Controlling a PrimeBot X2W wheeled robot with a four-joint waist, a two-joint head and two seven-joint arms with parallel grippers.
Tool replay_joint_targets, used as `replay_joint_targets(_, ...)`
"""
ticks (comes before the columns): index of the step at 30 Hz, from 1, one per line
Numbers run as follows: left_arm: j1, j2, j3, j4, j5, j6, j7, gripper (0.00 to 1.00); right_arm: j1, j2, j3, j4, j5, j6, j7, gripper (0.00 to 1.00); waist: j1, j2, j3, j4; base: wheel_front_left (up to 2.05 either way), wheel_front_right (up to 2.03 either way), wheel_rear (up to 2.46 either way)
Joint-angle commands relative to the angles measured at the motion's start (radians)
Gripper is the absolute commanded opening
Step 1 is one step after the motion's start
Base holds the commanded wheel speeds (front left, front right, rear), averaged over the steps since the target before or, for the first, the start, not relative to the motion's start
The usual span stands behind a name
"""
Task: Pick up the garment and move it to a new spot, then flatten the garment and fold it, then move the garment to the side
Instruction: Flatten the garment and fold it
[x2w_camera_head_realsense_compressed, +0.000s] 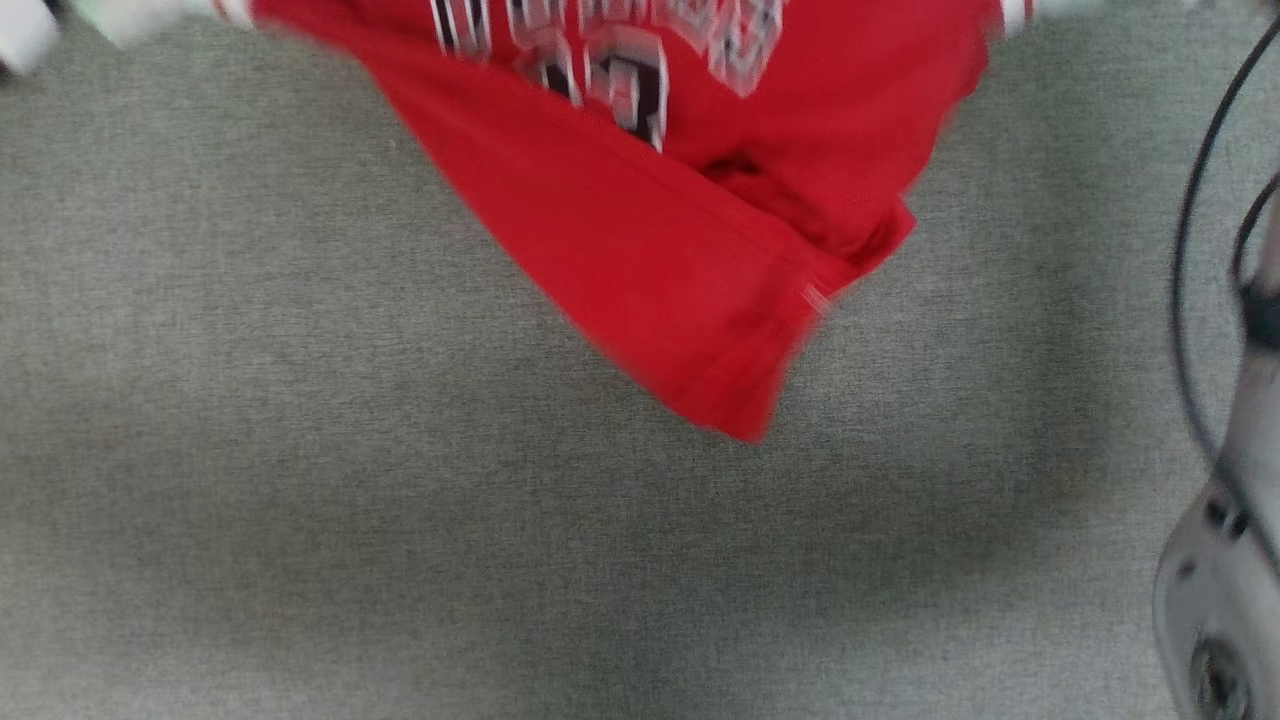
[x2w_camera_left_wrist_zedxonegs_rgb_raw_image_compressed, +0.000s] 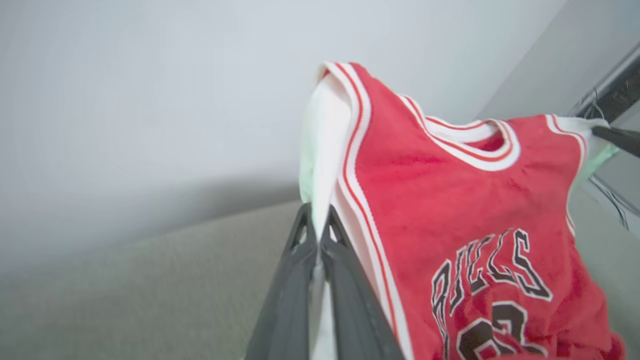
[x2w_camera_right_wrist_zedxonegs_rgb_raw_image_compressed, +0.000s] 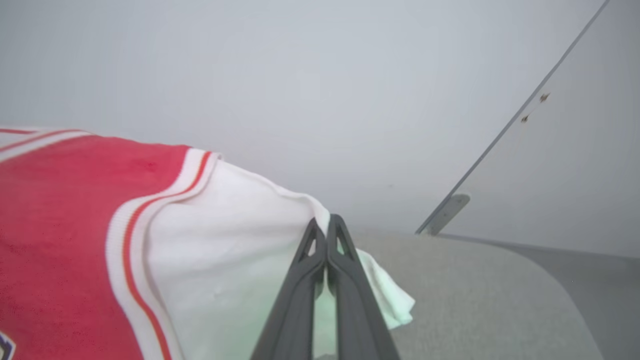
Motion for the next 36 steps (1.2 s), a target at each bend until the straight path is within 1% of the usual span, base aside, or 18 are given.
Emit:
replay_joint_targets(1, -0.039, -0.008, 0.021, 0.023, 0.013, 0.001, -0.040, 0.15, -0.059, 0.005, -0.019, 0.020, -0.020, -0.001, -0.033, 0.00, 0.0000, 0.0000, -0.004, 0.002, 0.00, 0.00, 0.00)
replay_joint_targets(2, -0.060, -0.020, 0.032, 0.044, 0.009, 0.001, -0.067, 0.00, -0.107, 0.011, -0.035, 0.038, -0.032, -0.001, -0.064, 0.00, 0.0000, 0.0000, -0.007, 0.004, 0.00, 0.00, 0.00)
replay_joint_targets(4, -0.111, -0.036, 0.053, 0.084, 0.017, 0.002, -0.115, 0.00, -0.203, 0.016, -0.071, 0.075, -0.059, -0.001, -0.121, 0.00, 0.0000, 0.0000, -0.013, 0.007, 0.00, 0.00, 0.00)
replay_joint_targets(8, -0.216, -0.066, 0.113, 0.121, -0.025, 0.002, -0.183, 0.00, -0.393, 0.020, -0.135, 0.158, -0.123, -0.002, -0.243, 0.00, 0.0000, 0.0000, -0.029, 0.012, 0.00, 0.00, 0.00)
replay_joint_targets(12, -0.280, -0.088, 0.171, 0.117, -0.060, 0.002, -0.230, 0.00, -0.526, 0.021, -0.175, 0.242, -0.162, -0.002, -0.349, 0.00, 0.0000, 0.0000, -0.046, 0.023, 0.00, 0.00, 0.00)
replay_joint_targets(14, -0.270, -0.102, 0.184, 0.098, -0.081, 0.002, -0.237, 0.00, -0.551, 0.022, -0.187, 0.282, -0.184, -0.002, -0.388, 0.00, 0.0000, 0.0000, -0.057, 0.028, 0.00, 0.00, 0.00)
replay_joint_targets(17, -0.207, -0.083, 0.156, 0.059, -0.087, 0.002, -0.226, 0.00, -0.530, 0.022, -0.179, 0.348, -0.213, -0.002, -0.413, 0.00, 0.0000, 0.0000, -0.068, 0.032, 0.00, 0.00, 0.00)
replay_joint_targets(21, -0.060, -0.054, 0.122, -0.031, -0.136, 0.002, -0.228, 0.00, -0.411, 0.022, -0.154, 0.384, -0.200, -0.002, -0.419, 0.00, 0.0000, 0.0000, -0.089, 0.036, 0.00, 0.00, 0.00)
replay_joint_targets(22, -0.015, -0.042, 0.106, -0.056, -0.126, 0.002, -0.231, 0.00, -0.372, 0.021, -0.144, 0.380, -0.188, -0.002, -0.417, 0.00, 0.0000, 0.0000, -0.094, 0.039, 0.00, 0.00, 0.00)
replay_joint_targets(25, 0.146, -0.014, 0.062, -0.120, -0.130, 0.002, -0.245, 0.00, -0.208, 0.015, -0.096, 0.338, -0.141, -0.002, -0.400, 0.00, 0.0000, 0.0000, -0.115, 0.039, 0.00, 0.00, 0.00)
replay_joint_targets(26, 0.203, -0.008, 0.057, -0.138, -0.148, 0.002, -0.251, 0.00, -0.144, 0.013, -0.075, 0.313, -0.121, -0.002, -0.389, 0.00, 0.0000, 0.0000, -0.122, 0.037, 0.00, 0.00, 0.00)
replay_joint_targets(29, 0.361, 0.000, 0.039, -0.193, -0.156, 0.002, -0.262, 0.00, 0.064, -0.001, -0.023, 0.204, -0.042, -0.002, -0.328, 0.00, 0.0000, 0.0000, -0.143, 0.038, 0.00, 0.00, 0.00)
replay_joint_targets(32, 0.502, -0.001, 0.040, -0.242, -0.139, 0.002, -0.270, 0.00, 0.288, -0.022, 0.017, 0.049, 0.047, -0.002, -0.238, 0.00, 0.0000, 0.0000, -0.164, 0.040, 0.00, 0.00, 0.00)
replay_joint_targets(34, 0.591, 0.006, 0.066, -0.276, -0.112, 0.002, -0.271, 0.00, 0.436, -0.028, 0.025, -0.072, 0.107, -0.002, -0.169, 0.00, 0.0000, 0.0000, -0.180, 0.043, 0.00, 0.00, 0.00)
replay_joint_targets(36, 0.682, -0.004, 0.101, -0.298, -0.086, 0.002, -0.271, 0.00, 0.567, -0.041, 0.032, -0.196, 0.148, -0.002, -0.109, 0.00, 0.0000, 0.0000, -0.192, 0.046, 0.00, 0.00, 0.00)
